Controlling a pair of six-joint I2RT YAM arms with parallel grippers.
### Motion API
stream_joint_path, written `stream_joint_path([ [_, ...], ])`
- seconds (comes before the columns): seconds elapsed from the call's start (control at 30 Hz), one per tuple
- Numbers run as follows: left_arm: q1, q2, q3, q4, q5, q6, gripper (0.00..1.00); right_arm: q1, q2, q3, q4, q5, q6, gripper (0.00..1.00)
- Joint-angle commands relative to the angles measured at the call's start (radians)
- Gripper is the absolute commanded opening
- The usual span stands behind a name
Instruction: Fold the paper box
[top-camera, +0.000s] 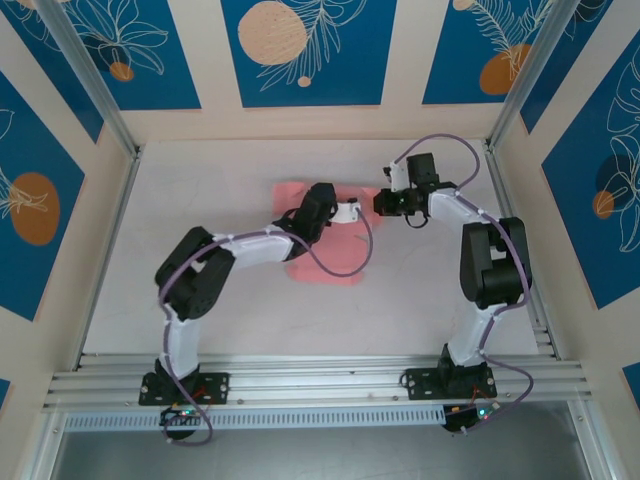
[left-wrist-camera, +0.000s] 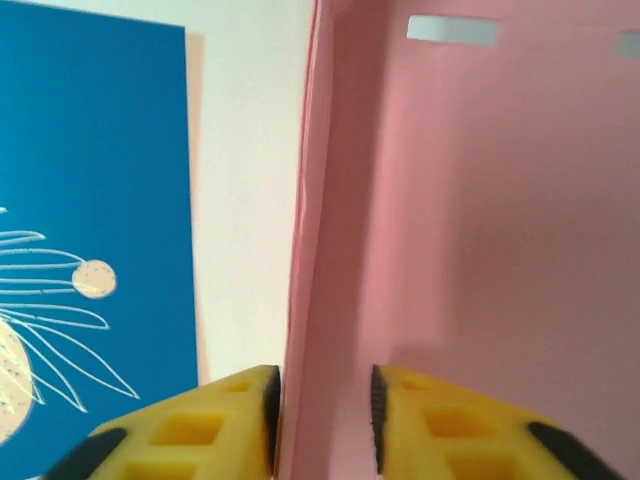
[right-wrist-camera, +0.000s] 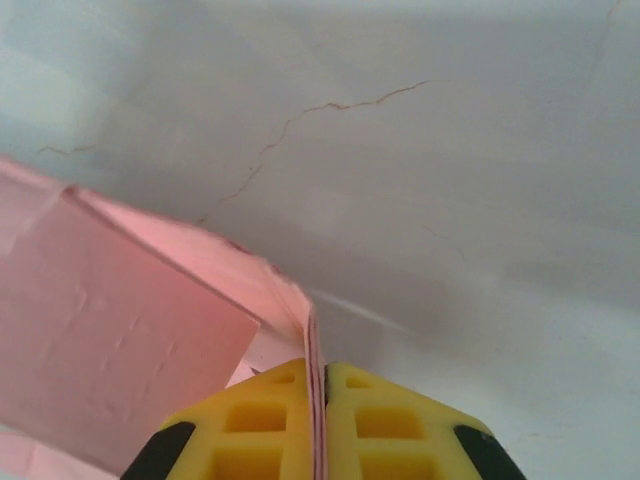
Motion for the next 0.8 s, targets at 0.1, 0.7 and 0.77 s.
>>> stream_joint_path([
  [0.1,0.050,-0.253,0.014,-0.452,0.369,-0.153,0.59,0.023,-0.146,-0.090,0.163,0.077,-0.135,0.00],
  [0.7,0.309,-0.179,0.370,-0.657,0.620,-0.095,0.52,0.064,-0.305,-0.198,0.303,0.032,-0.295,0.00],
  [0.77,0.310,-0.125,0.444,-0.685,0.642,-0.060,0.46,0.068,-0.310,-0.198,0.297,0.027,-0.305,0.00],
])
